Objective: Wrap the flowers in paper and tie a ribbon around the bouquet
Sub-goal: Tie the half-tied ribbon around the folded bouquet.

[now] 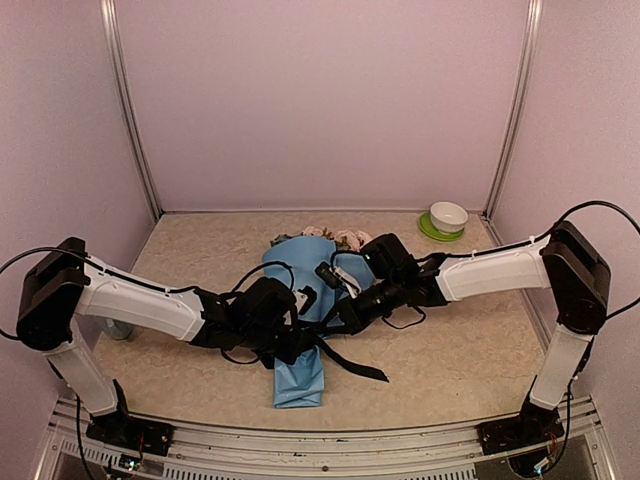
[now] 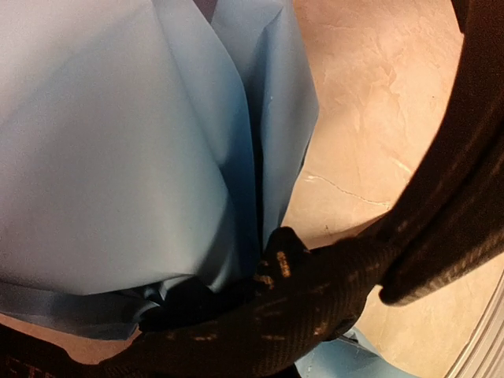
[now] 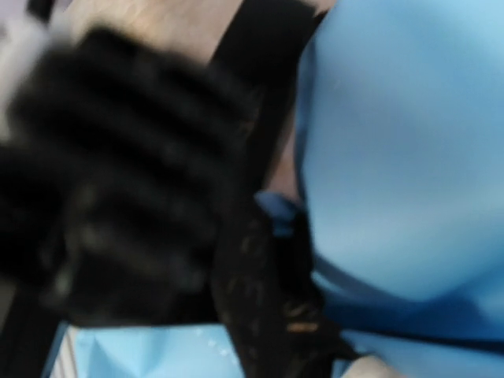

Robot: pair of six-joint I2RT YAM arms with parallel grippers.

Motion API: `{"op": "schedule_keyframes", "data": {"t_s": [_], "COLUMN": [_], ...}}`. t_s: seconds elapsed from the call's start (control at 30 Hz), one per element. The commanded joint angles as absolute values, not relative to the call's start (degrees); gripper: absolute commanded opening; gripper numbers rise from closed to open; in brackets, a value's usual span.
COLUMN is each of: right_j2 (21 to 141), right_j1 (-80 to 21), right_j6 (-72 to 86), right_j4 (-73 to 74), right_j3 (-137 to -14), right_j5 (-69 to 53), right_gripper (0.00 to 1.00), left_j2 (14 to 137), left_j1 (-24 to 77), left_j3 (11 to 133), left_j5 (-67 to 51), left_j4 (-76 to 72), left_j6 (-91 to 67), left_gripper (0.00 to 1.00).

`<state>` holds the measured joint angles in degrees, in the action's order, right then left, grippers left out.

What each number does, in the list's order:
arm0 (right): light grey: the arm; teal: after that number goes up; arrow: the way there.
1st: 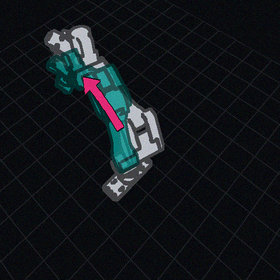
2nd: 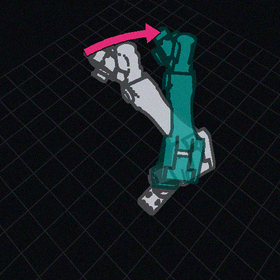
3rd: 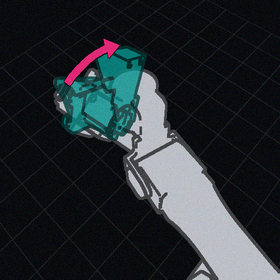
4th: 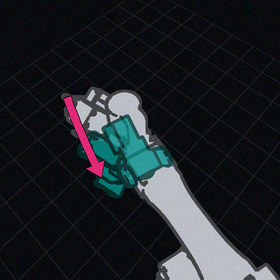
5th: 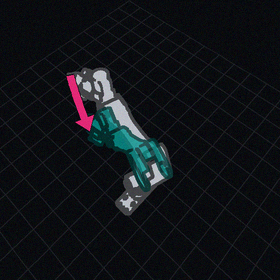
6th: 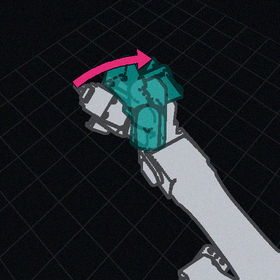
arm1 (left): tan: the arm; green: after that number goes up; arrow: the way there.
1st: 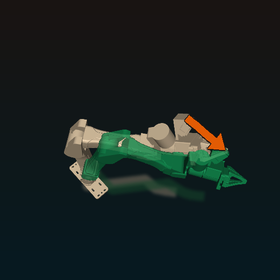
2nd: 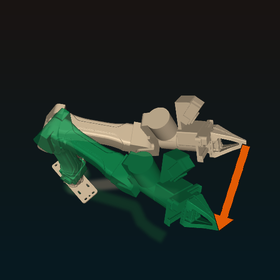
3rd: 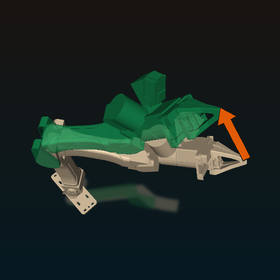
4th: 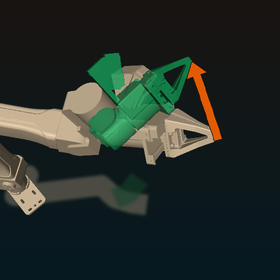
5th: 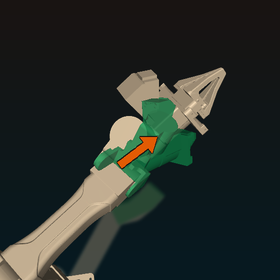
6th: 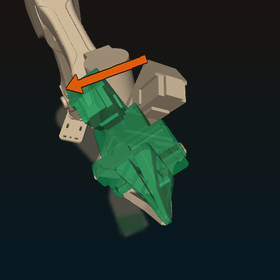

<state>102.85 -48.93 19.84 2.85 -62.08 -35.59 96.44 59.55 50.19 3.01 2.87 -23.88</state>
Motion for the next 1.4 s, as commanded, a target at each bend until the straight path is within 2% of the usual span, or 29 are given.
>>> {"op": "schedule_keyframes", "data": {"t_s": [0.0, 0.17, 0.43, 0.57, 0.73, 0.9, 1.1, 1.37], "right_j2": [101.82, 100.59, 99.90, 98.87, 101.45, 107.79, 111.82, 111.98], "right_j1": [-49.64, -48.67, -46.41, -44.26, -42.54, -42.18, -44.07, -44.73], "right_j6": [21.77, 22.41, 18.72, 17.02, 14.11, 11.50, 9.58, 9.58], "right_j4": [0.66, -1.47, 5.11, 8.28, 11.38, 13.81, 13.45, 11.07], "right_j3": [-60.69, -60.56, -62.73, -64.03, -68.41, -72.59, -73.40, -71.71], "right_j5": [-39.92, -41.37, -38.65, -34.97, -32.30, -31.90, -38.28, -42.55], "right_gripper": [0.07, 0.23, 0.37, 0.47, 0.46, 0.26, 0.19, 0.15], "left_j2": [95.14, 94.09, 96.34, 96.97, 97.57, 97.82, 97.26, 97.18], "left_j1": [58.89, 58.76, 58.05, 57.93, 57.75, 57.68, 57.74, 57.74], "left_j3": [50.77, 50.37, 51.02, 50.93, 50.75, 50.94, 50.80, 50.78], "left_j5": [2.81, 3.38, 3.12, 2.93, 2.56, 2.27, 2.27, 2.26], "left_j4": [0.23, 0.66, 1.45, 1.66, 1.80, 1.94, 1.68, 1.66], "left_j6": [-23.33, -23.12, -22.87, -22.86, -22.84, -22.85, -22.83, -22.63], "left_gripper": [0.00, 0.01, 0.05, 0.06, 0.06, 0.06, 0.06, 0.07]}}
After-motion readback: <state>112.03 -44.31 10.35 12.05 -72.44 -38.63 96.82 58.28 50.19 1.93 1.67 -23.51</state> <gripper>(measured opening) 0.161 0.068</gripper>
